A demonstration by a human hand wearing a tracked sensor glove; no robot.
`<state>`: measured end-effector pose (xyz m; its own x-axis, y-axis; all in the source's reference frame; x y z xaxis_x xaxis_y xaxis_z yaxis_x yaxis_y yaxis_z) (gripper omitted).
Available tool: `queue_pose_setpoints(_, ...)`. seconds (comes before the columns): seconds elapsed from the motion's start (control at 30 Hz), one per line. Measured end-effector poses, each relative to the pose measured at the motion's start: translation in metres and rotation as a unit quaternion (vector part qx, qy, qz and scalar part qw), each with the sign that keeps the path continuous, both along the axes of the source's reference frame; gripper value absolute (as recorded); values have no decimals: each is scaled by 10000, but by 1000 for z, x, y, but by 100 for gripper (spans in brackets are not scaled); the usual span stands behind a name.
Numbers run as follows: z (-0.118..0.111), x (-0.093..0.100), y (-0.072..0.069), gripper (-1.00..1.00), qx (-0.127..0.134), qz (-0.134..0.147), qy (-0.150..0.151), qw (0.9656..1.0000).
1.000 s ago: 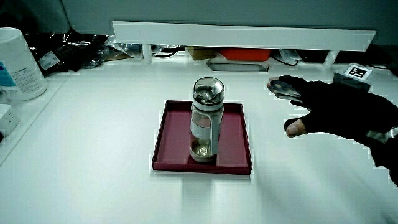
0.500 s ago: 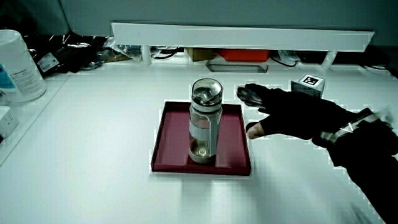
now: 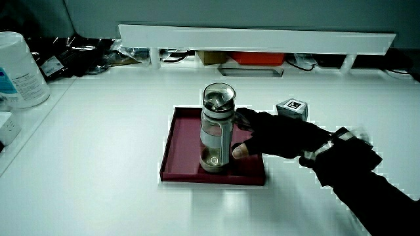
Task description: Pick bottle
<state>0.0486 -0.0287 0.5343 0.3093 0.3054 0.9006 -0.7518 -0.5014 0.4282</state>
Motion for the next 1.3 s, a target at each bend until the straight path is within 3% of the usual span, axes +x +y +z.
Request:
queue_pose_setpoints(0.3, 14, -14, 6, 0, -205, 2, 33, 9998)
queue_pose_setpoints(0.37, 16, -17, 6, 0, -187, 20, 25, 9998)
queue_pose_setpoints(0.4, 14, -17, 6, 0, 76, 286, 163, 9994)
queue_pose_setpoints(0.43, 17, -19, 7, 0, -188, 75, -38, 9998)
queue_pose_setpoints(0.7, 21, -19, 8, 0, -273, 242, -108, 9993)
queue_pose_setpoints(0.73, 23, -19, 8, 0, -191, 299, -139, 9993)
queue_pose_setpoints(1.0, 22, -15, 12, 44, 98, 764, -85, 9970)
queue_pose_setpoints(1.3, 17, -14, 15, 94, 506, 965, -18, 9940)
